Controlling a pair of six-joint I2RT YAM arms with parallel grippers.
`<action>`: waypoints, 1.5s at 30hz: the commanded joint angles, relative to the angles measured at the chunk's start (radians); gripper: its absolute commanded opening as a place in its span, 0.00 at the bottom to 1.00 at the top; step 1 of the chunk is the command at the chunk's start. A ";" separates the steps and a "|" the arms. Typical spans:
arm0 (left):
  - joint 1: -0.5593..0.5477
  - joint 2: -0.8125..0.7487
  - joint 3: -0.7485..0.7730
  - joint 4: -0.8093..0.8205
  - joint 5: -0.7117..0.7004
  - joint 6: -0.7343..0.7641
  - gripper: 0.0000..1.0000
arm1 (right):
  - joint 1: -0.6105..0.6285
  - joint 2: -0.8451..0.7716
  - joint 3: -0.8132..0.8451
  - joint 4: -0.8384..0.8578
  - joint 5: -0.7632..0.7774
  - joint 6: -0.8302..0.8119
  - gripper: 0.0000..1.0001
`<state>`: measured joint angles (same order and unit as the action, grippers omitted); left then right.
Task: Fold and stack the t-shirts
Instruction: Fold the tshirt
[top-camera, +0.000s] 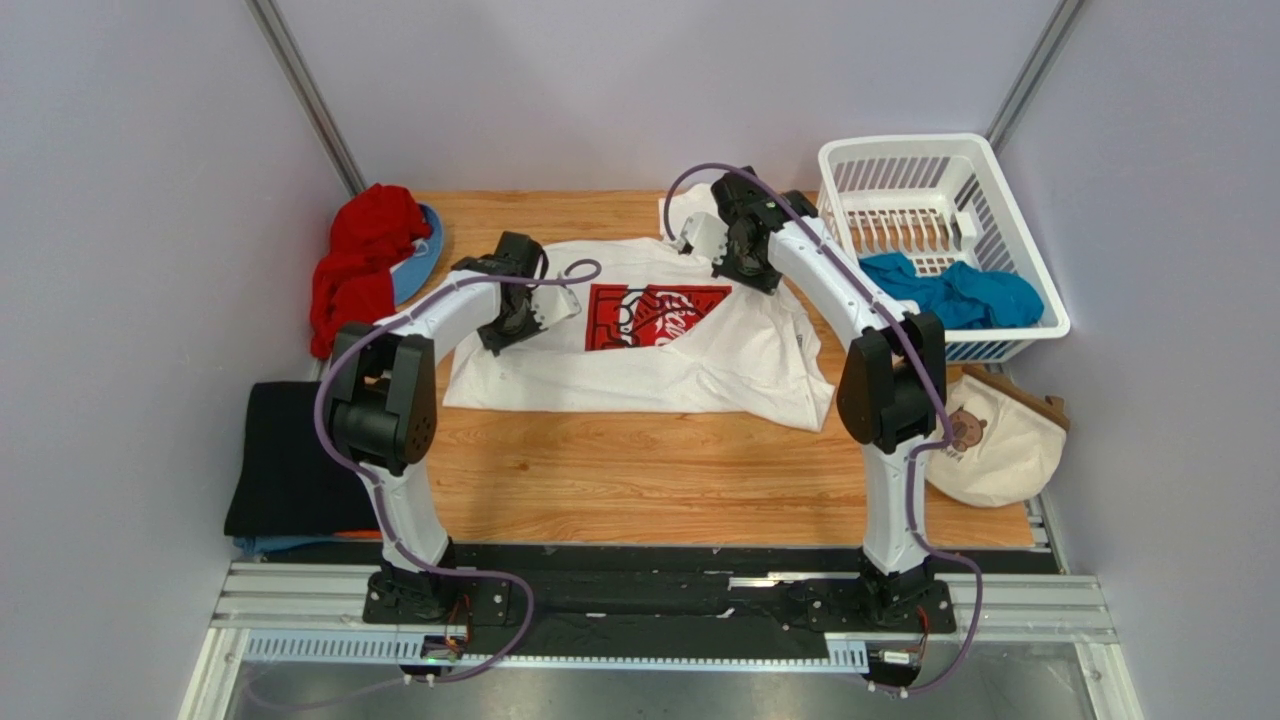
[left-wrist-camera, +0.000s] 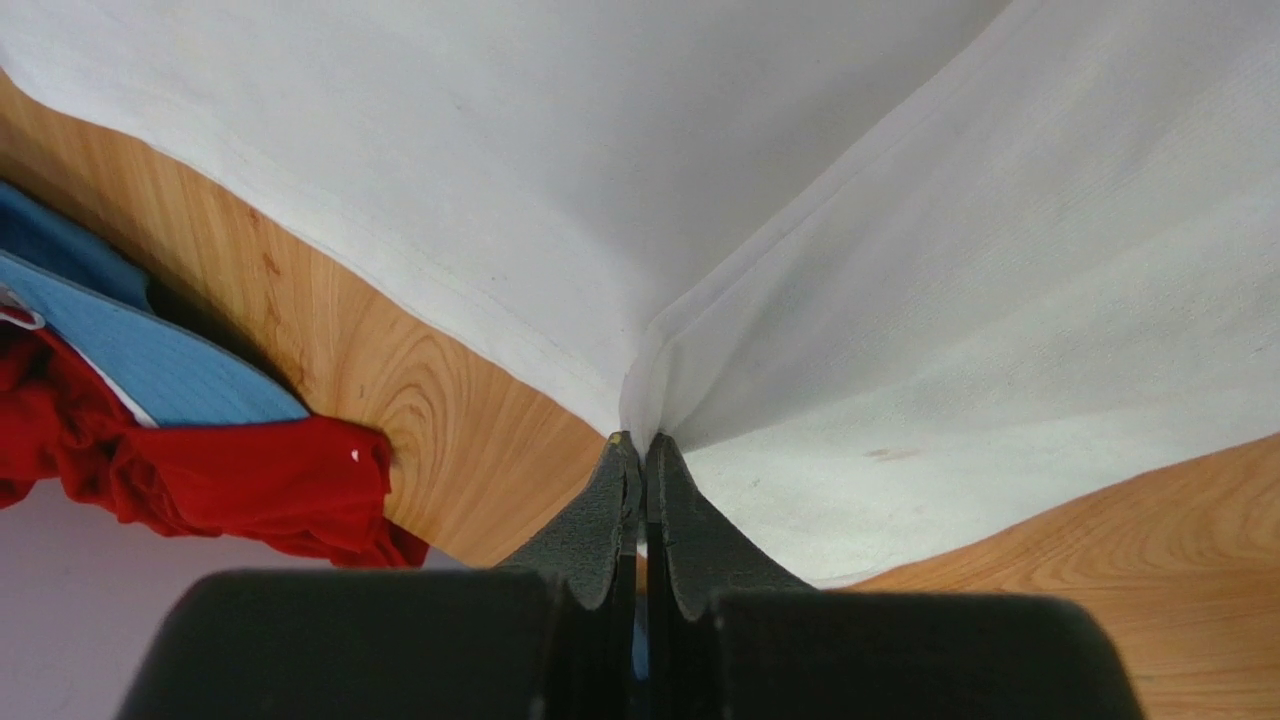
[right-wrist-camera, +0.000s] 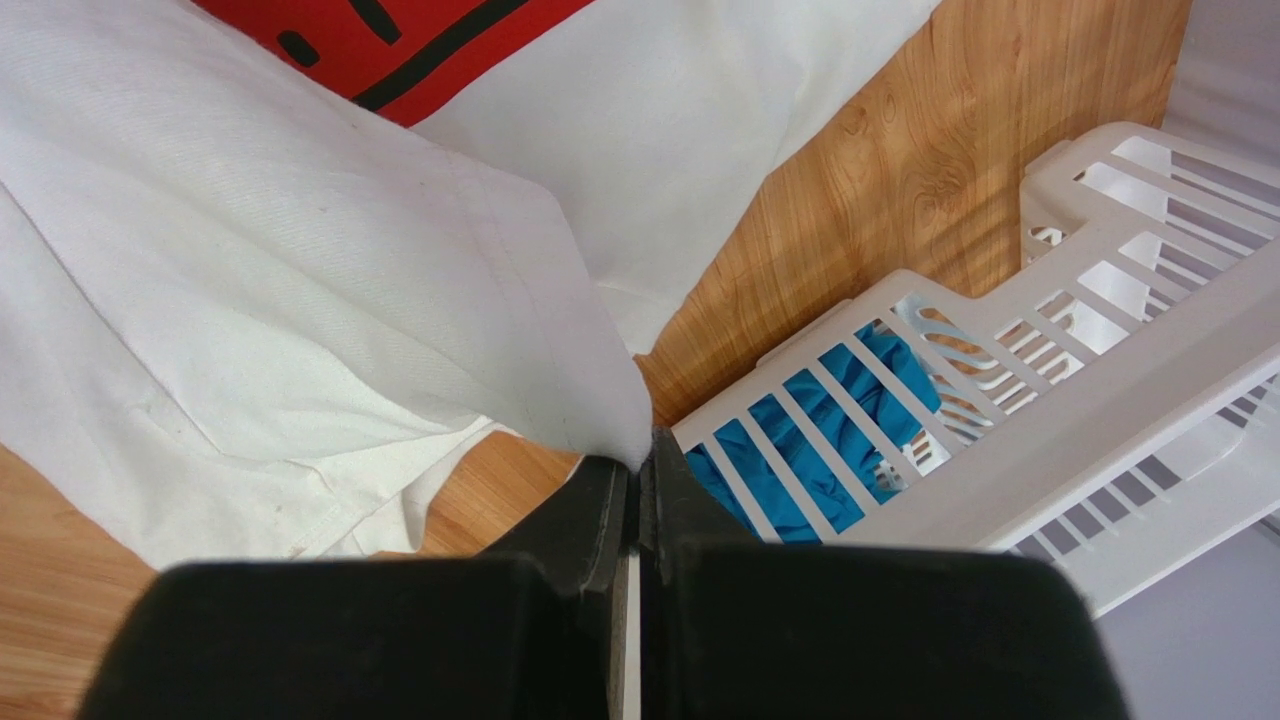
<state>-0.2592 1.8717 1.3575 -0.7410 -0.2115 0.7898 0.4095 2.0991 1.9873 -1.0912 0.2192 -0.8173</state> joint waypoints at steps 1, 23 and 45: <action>0.008 0.023 0.048 0.028 -0.020 -0.015 0.00 | -0.015 0.010 0.048 0.063 0.019 -0.013 0.00; 0.011 0.058 0.051 0.040 -0.034 -0.024 0.00 | -0.018 0.081 0.070 0.157 -0.008 0.021 0.00; 0.011 0.061 0.022 0.101 -0.088 -0.055 0.00 | -0.026 0.018 -0.087 0.266 0.111 0.050 0.46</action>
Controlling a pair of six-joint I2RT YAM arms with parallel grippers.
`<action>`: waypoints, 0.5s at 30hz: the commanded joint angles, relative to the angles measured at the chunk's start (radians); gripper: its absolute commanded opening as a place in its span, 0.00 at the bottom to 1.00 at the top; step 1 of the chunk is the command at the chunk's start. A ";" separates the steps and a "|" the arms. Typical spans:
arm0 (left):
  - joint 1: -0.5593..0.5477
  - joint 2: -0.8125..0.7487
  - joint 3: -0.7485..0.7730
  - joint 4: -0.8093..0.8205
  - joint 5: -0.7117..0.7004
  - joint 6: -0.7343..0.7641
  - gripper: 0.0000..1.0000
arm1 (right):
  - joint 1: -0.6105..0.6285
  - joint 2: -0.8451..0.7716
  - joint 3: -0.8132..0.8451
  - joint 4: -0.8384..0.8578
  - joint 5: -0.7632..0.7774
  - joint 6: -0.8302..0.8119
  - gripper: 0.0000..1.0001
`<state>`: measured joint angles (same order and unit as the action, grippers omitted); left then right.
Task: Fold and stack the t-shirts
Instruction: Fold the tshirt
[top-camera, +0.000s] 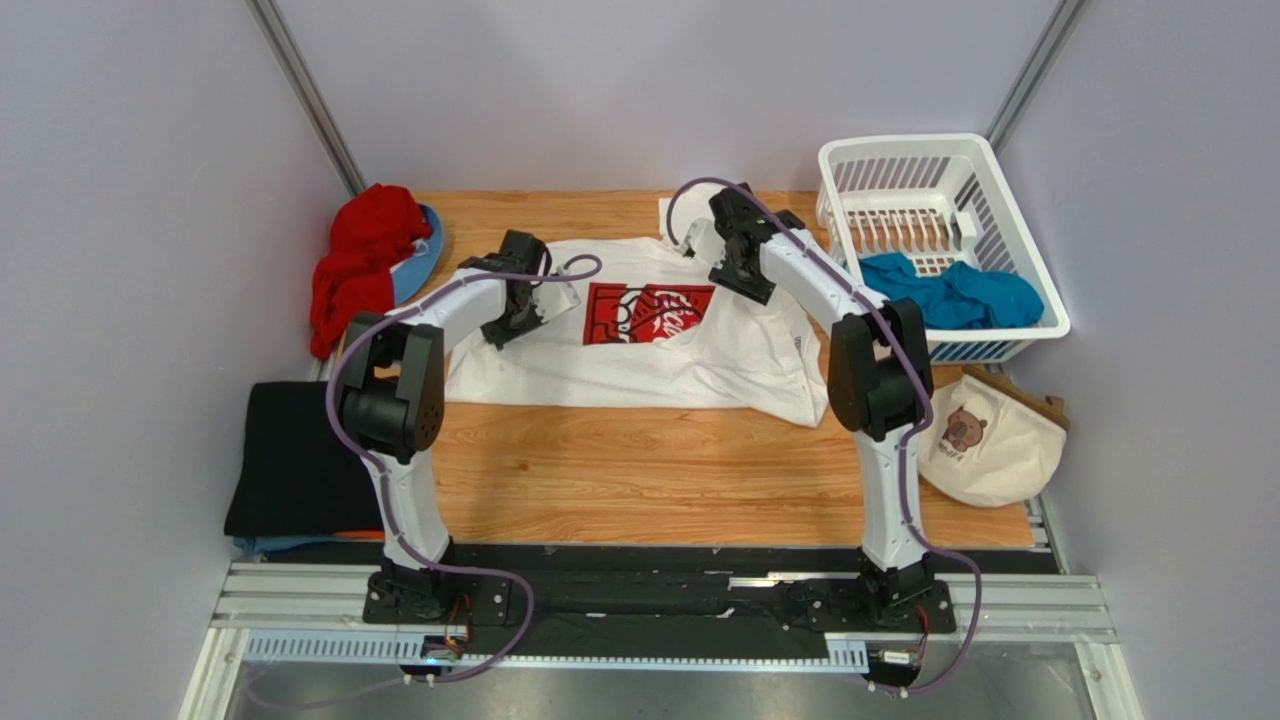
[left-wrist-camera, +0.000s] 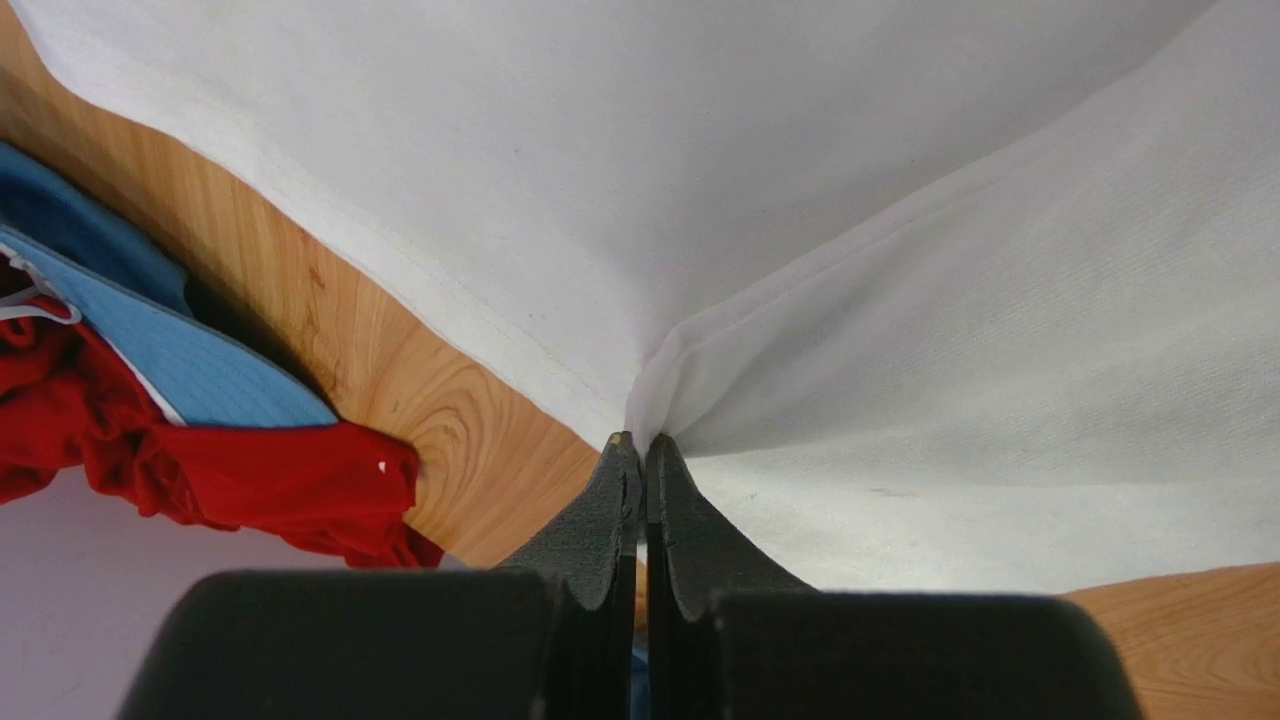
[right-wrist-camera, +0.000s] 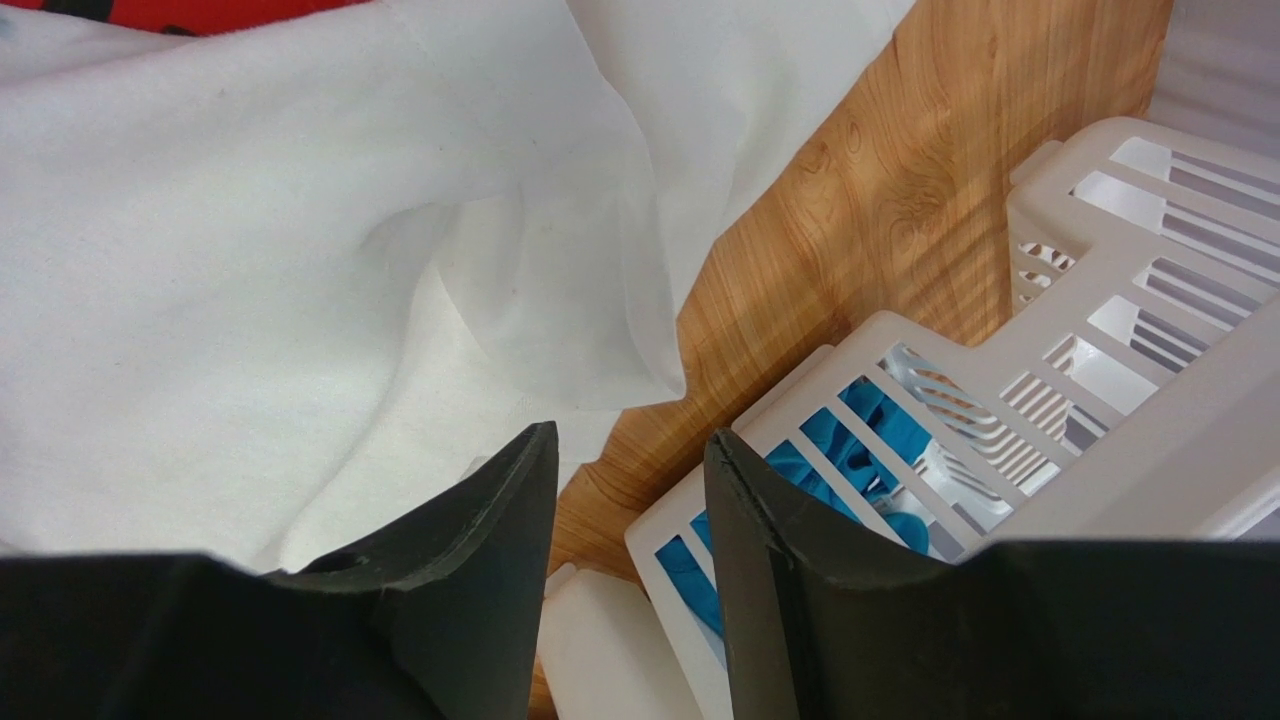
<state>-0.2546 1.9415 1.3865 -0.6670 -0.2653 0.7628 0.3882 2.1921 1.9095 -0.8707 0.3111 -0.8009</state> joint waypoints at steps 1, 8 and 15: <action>0.006 -0.012 -0.010 0.029 -0.040 -0.030 0.00 | -0.005 -0.080 -0.012 0.044 0.016 0.045 0.46; 0.006 -0.039 -0.043 0.061 -0.057 -0.031 0.13 | -0.008 -0.126 -0.098 0.056 0.020 0.058 0.46; 0.006 -0.096 -0.063 0.108 -0.066 -0.039 0.39 | -0.005 -0.172 -0.168 0.075 0.017 0.065 0.46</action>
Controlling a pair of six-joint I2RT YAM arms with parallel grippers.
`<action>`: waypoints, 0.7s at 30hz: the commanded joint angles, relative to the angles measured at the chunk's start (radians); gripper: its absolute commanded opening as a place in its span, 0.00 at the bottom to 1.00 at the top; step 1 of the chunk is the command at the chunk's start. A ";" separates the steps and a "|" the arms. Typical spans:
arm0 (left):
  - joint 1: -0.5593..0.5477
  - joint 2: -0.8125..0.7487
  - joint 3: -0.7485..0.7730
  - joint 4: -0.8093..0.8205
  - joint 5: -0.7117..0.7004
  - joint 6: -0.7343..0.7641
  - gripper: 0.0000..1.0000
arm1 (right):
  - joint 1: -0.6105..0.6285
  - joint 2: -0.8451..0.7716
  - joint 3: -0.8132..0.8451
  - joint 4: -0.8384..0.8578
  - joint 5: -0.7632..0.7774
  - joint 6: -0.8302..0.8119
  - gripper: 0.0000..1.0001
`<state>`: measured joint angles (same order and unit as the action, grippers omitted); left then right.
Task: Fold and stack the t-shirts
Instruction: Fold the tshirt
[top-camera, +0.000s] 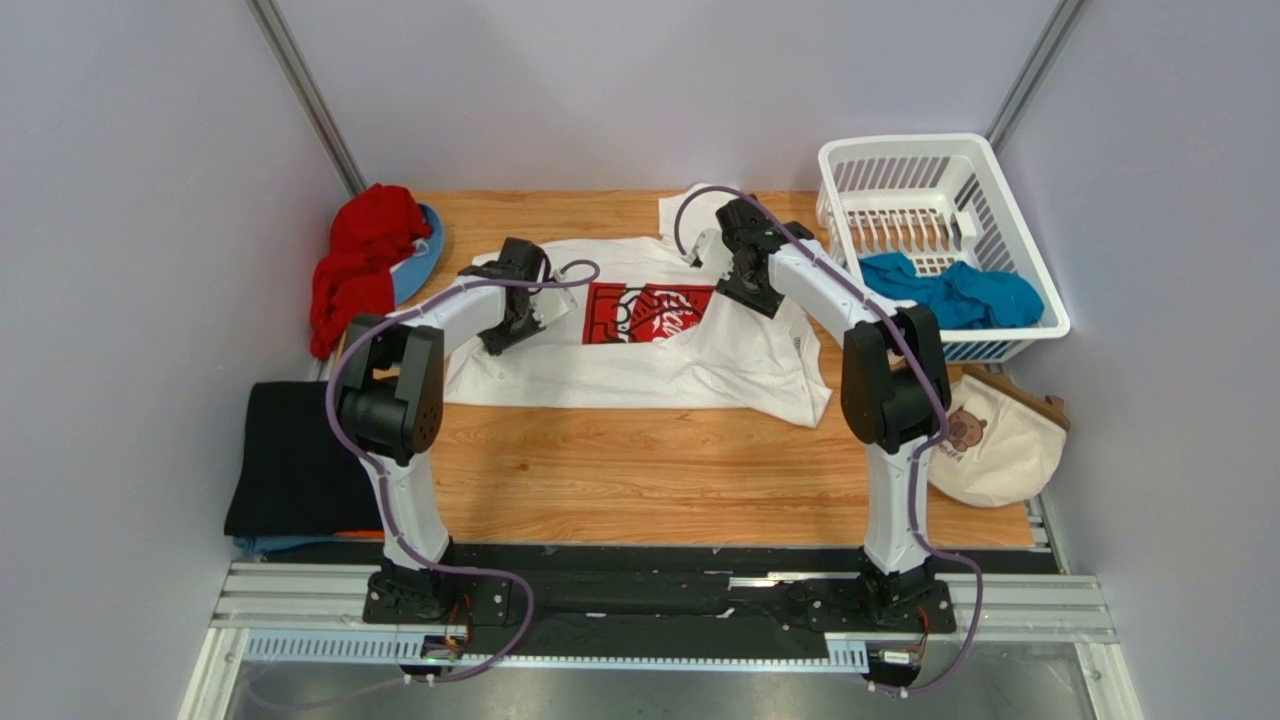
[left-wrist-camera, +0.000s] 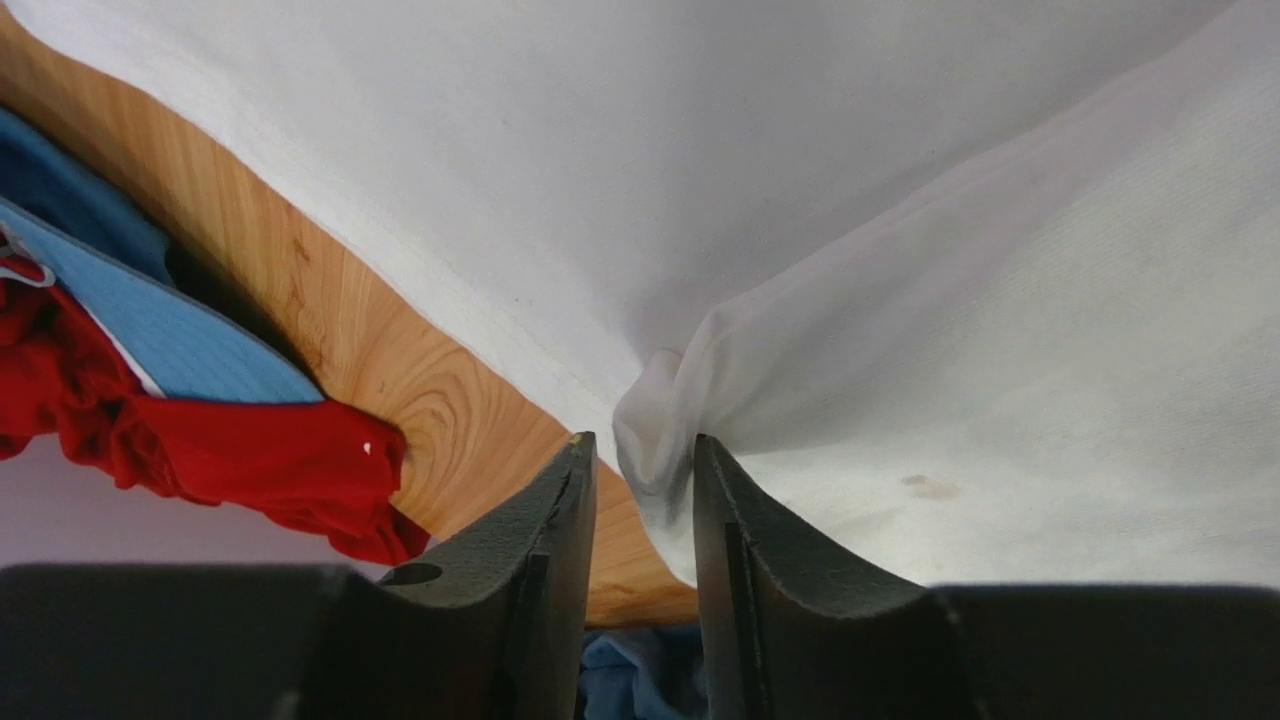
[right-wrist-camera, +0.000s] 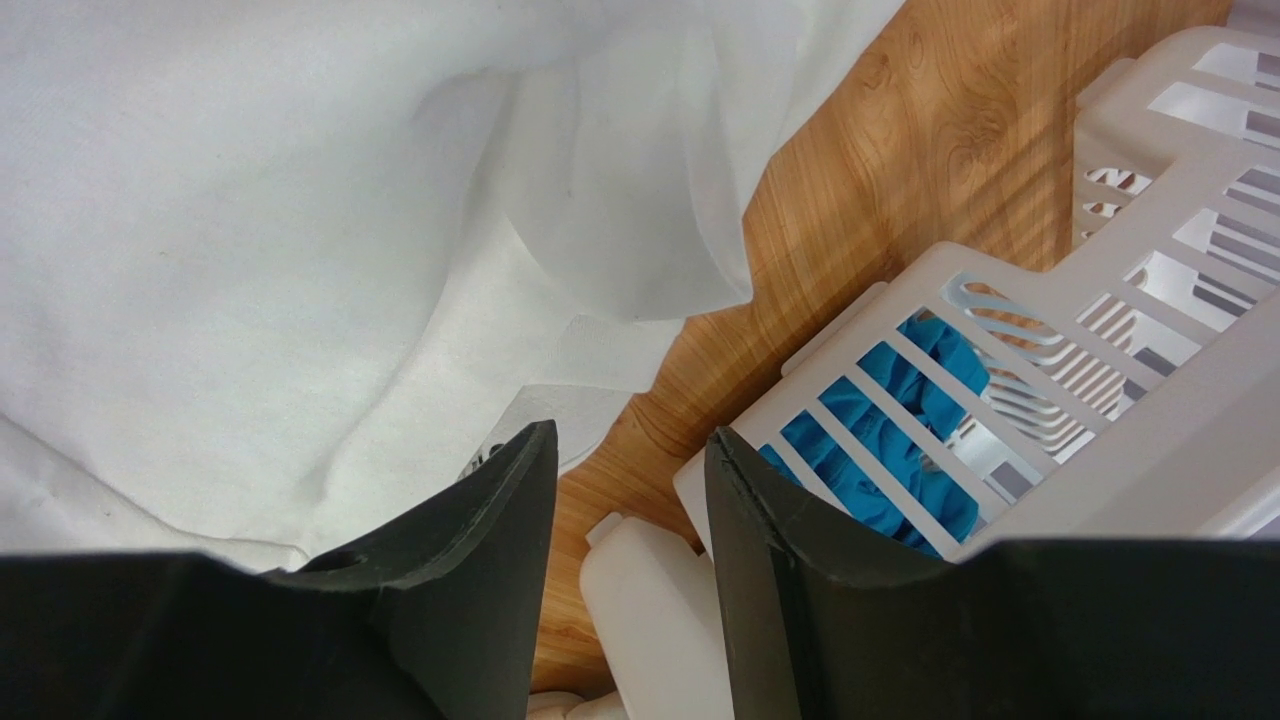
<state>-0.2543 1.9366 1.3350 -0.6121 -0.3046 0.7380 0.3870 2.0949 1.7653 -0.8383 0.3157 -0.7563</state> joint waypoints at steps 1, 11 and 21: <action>0.006 -0.097 -0.013 0.061 -0.034 -0.014 0.41 | -0.004 -0.079 -0.030 0.042 0.011 0.023 0.46; 0.010 -0.105 -0.020 0.114 -0.153 0.014 0.46 | -0.004 -0.133 -0.115 0.065 0.006 0.035 0.46; 0.016 -0.116 -0.072 0.136 -0.149 0.031 0.46 | -0.004 -0.142 -0.178 0.088 -0.010 0.071 0.46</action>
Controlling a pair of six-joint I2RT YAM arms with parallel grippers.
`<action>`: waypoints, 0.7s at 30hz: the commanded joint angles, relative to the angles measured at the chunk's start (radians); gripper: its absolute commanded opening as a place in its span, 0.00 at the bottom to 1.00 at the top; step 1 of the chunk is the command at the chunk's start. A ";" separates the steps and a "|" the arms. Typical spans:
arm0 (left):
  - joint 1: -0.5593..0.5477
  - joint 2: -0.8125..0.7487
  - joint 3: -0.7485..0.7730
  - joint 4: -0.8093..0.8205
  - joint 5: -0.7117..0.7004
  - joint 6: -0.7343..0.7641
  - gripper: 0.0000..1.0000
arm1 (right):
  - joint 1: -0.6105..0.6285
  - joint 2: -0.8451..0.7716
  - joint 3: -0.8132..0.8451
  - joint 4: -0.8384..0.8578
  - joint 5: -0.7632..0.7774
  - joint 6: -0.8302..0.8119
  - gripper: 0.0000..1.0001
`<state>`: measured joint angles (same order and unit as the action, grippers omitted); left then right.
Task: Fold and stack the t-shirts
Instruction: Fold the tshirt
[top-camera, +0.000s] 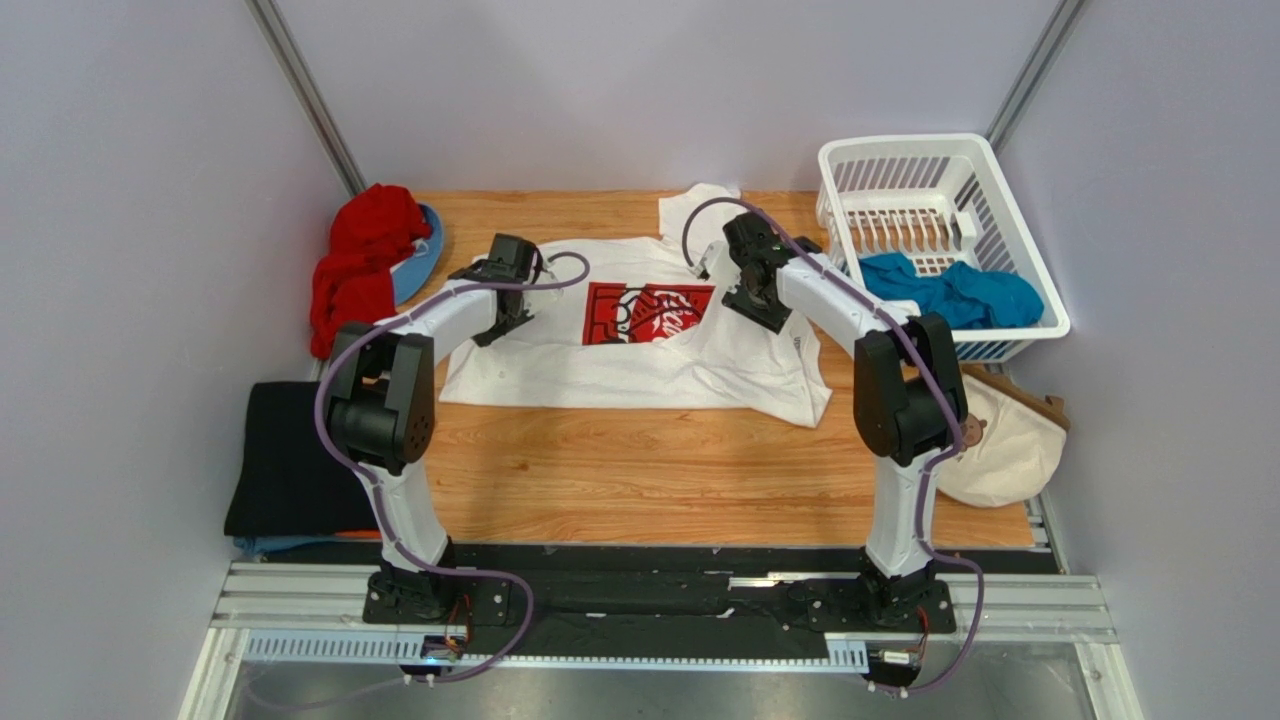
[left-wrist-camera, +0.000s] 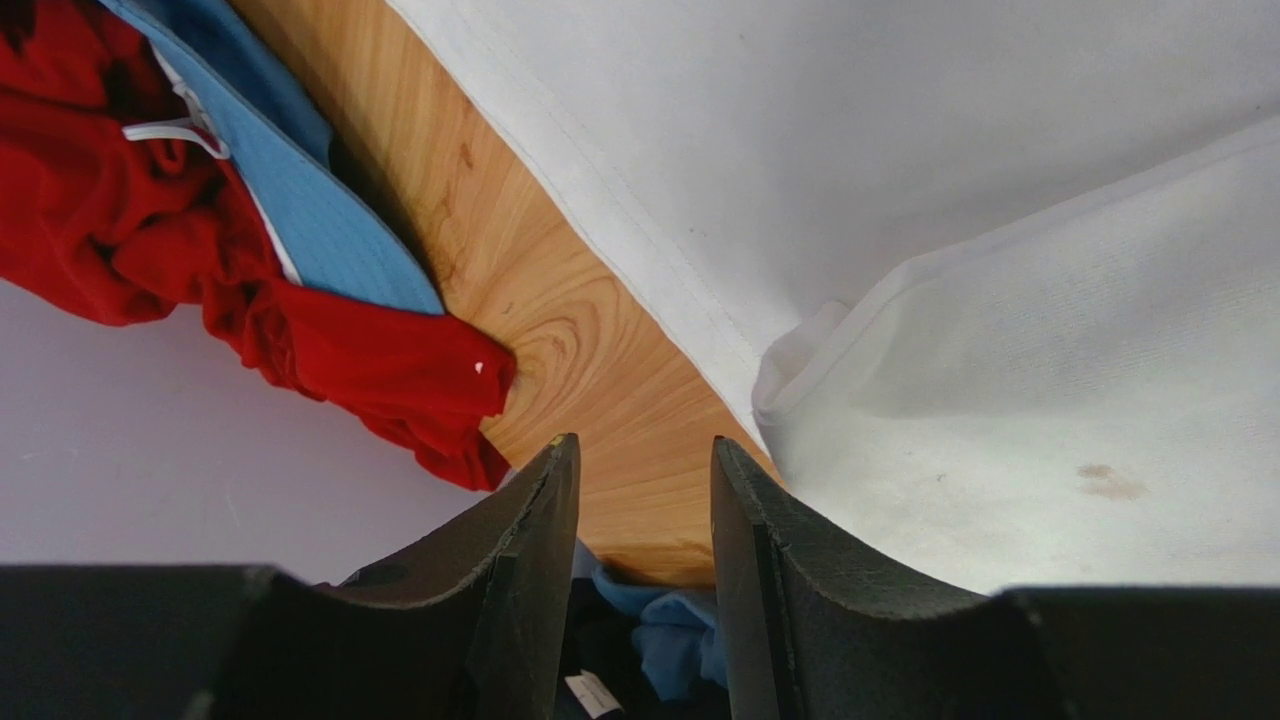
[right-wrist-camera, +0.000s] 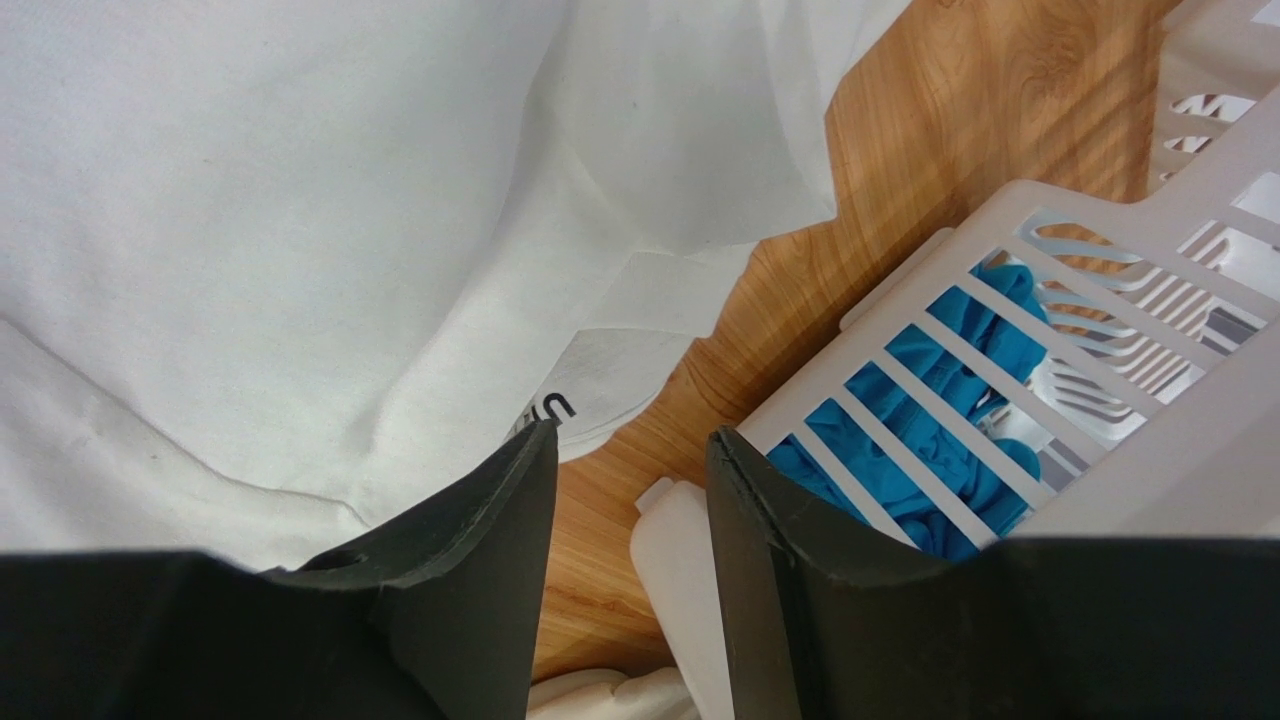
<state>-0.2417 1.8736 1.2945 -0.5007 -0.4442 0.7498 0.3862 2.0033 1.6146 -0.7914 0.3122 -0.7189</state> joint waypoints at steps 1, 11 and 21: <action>0.005 -0.054 -0.037 0.027 -0.010 0.022 0.46 | -0.003 -0.051 -0.031 0.044 -0.008 0.035 0.46; 0.012 -0.011 -0.058 0.010 0.053 0.005 0.45 | -0.004 -0.043 -0.082 0.064 -0.012 0.041 0.45; 0.012 -0.071 -0.080 0.039 0.035 -0.038 0.43 | -0.003 -0.034 -0.102 0.073 -0.018 0.050 0.45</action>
<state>-0.2348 1.8729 1.2297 -0.4870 -0.4057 0.7448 0.3847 2.0014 1.5188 -0.7544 0.3035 -0.6922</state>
